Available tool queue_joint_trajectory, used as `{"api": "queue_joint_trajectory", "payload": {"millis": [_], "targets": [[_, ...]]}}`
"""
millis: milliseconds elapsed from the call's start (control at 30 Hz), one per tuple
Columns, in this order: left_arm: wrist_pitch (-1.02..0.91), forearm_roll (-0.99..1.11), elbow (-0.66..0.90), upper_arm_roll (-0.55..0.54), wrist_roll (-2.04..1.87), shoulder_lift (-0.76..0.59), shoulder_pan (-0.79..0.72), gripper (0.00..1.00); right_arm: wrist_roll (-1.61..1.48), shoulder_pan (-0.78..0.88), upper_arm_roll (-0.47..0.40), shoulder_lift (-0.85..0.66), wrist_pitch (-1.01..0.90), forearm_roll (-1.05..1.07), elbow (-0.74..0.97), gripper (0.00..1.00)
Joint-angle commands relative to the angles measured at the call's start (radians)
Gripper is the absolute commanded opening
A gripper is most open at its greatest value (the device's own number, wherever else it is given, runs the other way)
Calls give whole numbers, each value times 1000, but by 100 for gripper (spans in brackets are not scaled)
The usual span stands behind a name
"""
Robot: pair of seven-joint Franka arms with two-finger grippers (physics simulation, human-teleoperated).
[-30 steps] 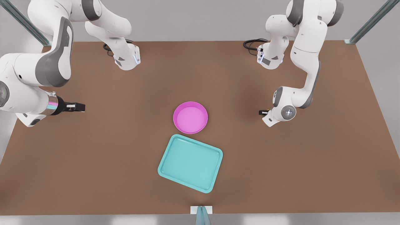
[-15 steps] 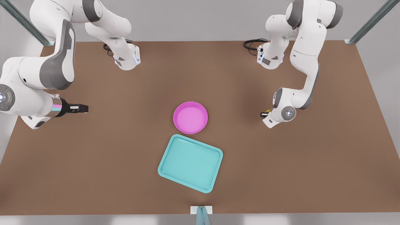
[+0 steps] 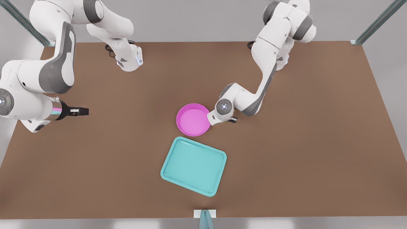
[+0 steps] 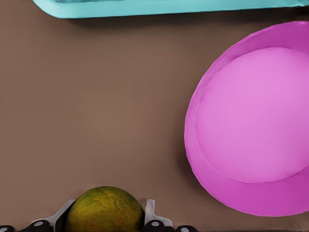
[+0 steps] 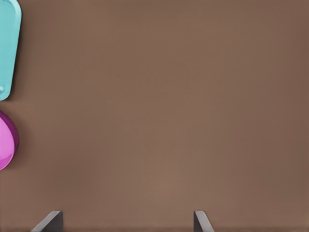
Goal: Place the orange on the plate with the left arm and the plate on the tray with the right arm
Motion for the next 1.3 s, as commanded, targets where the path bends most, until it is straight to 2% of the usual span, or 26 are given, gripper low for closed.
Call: {"api": "queue_joint_trajectory", "payload": {"millis": [0, 67, 167, 233, 267, 367, 433, 467, 500, 533, 600, 633, 667, 700, 733, 767, 800, 833, 867, 1100, 1133, 1267], "targets": [[-133, -69, 88, 0, -532, 62, -67, 66, 2, -1, 0, 9, -1, 3, 1, 100], [-133, -94, 204, 0, -555, 144, -71, 67, 2, -1, 0, 10, -1, 5, -1, 100], [-128, -112, 264, 0, -569, 187, -71, 69, 4, 2, -1, 15, -2, 5, -1, 100], [-127, -148, 356, 0, -633, 228, -71, 72, 4, 6, 0, 16, -2, 5, -1, 100], [-127, -148, 359, 0, -635, 230, -71, 100, 4, 6, -1, 18, -2, 5, -1, 100], [-139, -132, 359, 2, -658, 214, -70, 100, 5, 9, 0, 19, -1, 5, -1, 100], [-223, -119, 358, 19, -644, 205, -61, 100, 5, 19, 3, 62, 8, 31, -3, 100], [-407, -120, 358, 75, -516, 167, -56, 100, 7, 70, 5, 133, 65, 137, -26, 100], [-682, -134, 358, 210, -284, 82, -42, 100, 13, 179, 5, 197, 237, 166, -91, 100], [-854, -132, 358, 371, -68, 13, -30, 100, 106, 257, 5, 240, 363, 177, -113, 100], [-937, -134, 358, 738, 333, -27, -30, 100, 175, 337, 7, 340, 583, 311, -156, 100], [-931, -129, 353, 798, 410, -17, -9, 100, 175, 377, 7, 338, 758, 394, -243, 100], [-929, -142, 359, 796, 411, -19, 53, 100, 177, 417, 8, 337, 921, 465, -327, 100], [-929, -152, 372, 800, 411, -25, 64, 100, 177, 433, 17, 334, 990, 516, -367, 100], [-917, -160, 396, 783, 408, -50, 108, 100, 177, 447, 25, 326, 992, 527, -374, 100], [-857, -103, 395, 522, 344, -132, 306, 100, 177, 447, 28, 315, 990, 527, -398, 100], [-773, 53, 379, 156, 223, -214, 557, 100, 175, 443, 27, 309, 955, 527, -401, 100], [-675, 122, 280, 49, 221, -299, 621, 100, 174, 435, 27, 297, 914, 527, -414, 100], [-543, 125, 131, 49, 221, -392, 621, 100, 168, 423, 27, 288, 869, 527, -424, 100], [-546, 89, 129, 48, 226, -427, 670, 100, 100, 383, 25, 216, 789, 523, -526, 100], [-500, 92, 132, 19, 189, -432, 673, 100, 79, 389, 27, 216, 777, 523, -527, 100], [-550, 89, 158, 14, 195, -384, 671, 100, -182, 406, 27, 234, 788, 522, -549, 100]]}}
